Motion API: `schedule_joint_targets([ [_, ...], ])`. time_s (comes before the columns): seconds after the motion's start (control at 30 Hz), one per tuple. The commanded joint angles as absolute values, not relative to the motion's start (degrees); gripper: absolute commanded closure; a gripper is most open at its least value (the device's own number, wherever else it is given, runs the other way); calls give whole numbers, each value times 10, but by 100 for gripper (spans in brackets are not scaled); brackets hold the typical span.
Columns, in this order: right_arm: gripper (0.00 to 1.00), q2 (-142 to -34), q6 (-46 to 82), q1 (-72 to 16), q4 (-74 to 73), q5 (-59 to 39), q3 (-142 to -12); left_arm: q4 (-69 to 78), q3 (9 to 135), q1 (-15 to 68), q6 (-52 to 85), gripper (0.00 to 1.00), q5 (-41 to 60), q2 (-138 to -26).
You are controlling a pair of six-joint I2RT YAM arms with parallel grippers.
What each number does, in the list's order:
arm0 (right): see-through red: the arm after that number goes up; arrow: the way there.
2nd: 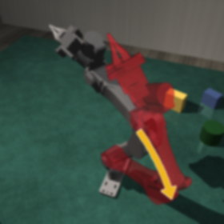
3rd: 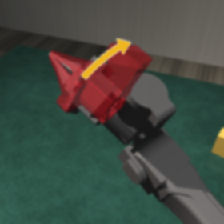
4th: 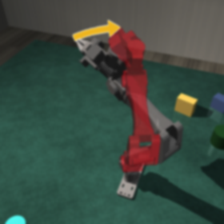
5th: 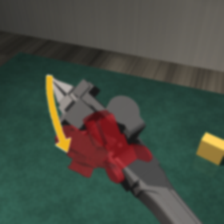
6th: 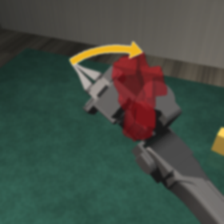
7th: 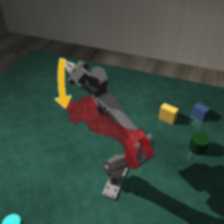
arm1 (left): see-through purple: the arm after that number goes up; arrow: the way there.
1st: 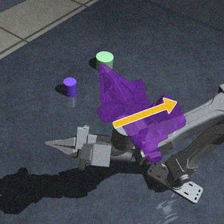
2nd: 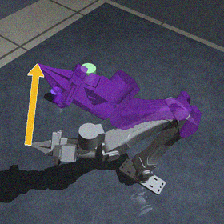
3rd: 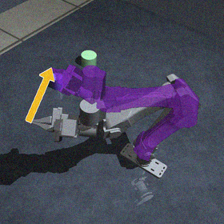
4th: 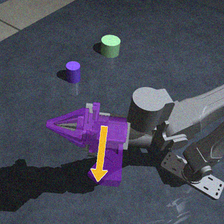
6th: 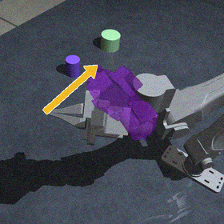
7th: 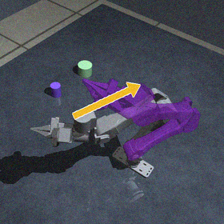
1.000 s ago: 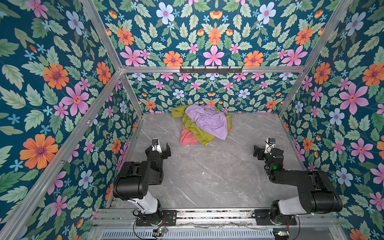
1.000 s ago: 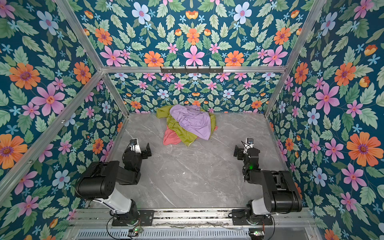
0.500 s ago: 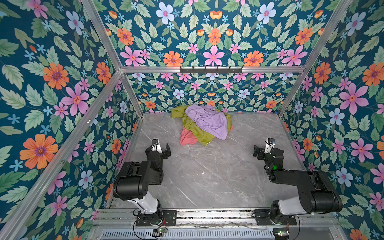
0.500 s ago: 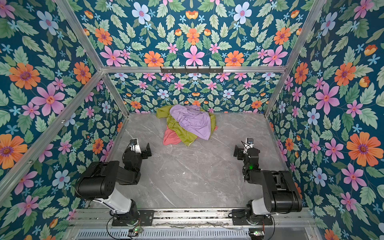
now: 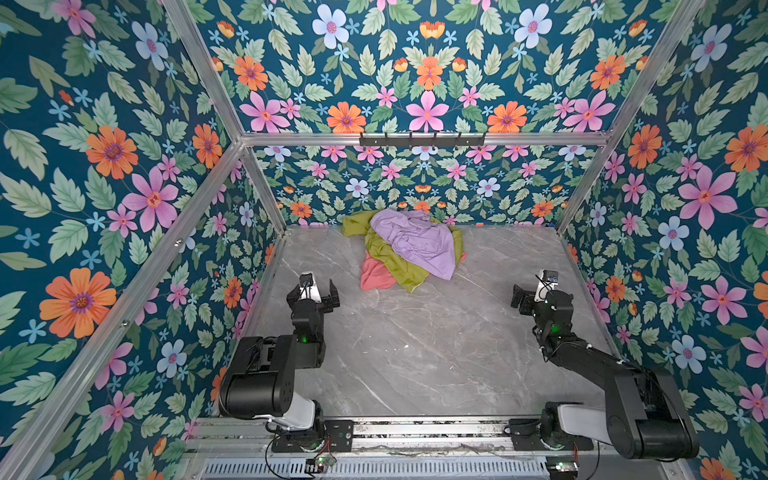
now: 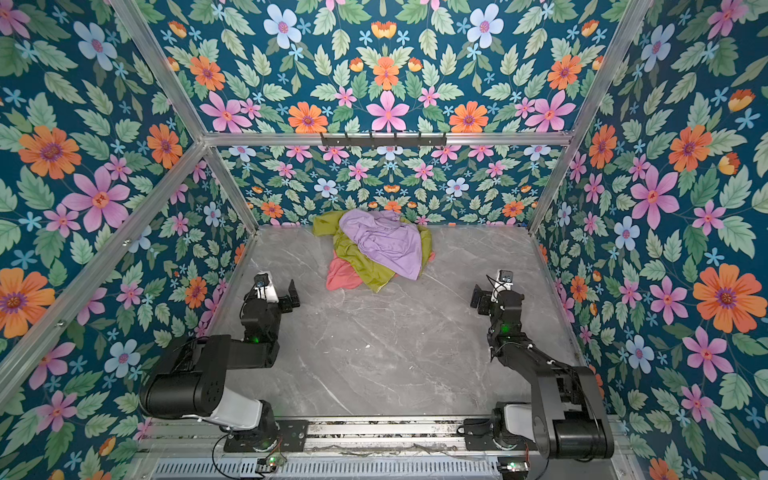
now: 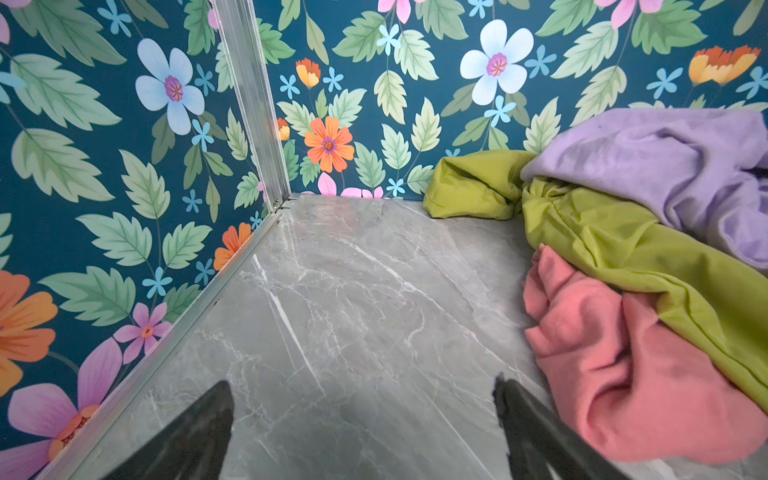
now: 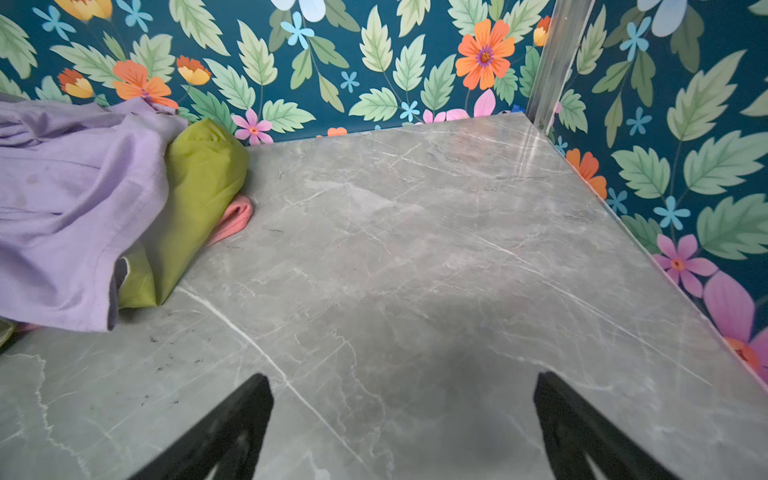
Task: Pick out a specific cloth from the pile
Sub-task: 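Move both grippers forward toward the cloth pile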
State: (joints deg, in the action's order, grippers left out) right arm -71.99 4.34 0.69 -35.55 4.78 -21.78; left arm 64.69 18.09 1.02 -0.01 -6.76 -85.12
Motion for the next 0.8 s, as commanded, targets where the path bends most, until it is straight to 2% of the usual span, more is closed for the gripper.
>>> schedule_joint_targets([
  [0.0, 1, -696, 67, 3, -288, 68, -230, 572, 201, 11, 5, 0, -77, -828],
  [0.2, 1, -659, 135, -14, -180, 72, -279, 474, 248, 14, 48, 0, -103, -779],
  [0.37, 1, -662, 158, -59, -153, 90, -312, 390, 300, 25, 130, 0, -110, -768],
  [0.47, 1, -677, 172, -83, -142, 86, -332, 308, 355, 32, 172, 0, -90, -782],
  [0.77, 1, -736, 198, -163, -133, 86, -376, 190, 433, 38, 222, 0, -14, -817],
])
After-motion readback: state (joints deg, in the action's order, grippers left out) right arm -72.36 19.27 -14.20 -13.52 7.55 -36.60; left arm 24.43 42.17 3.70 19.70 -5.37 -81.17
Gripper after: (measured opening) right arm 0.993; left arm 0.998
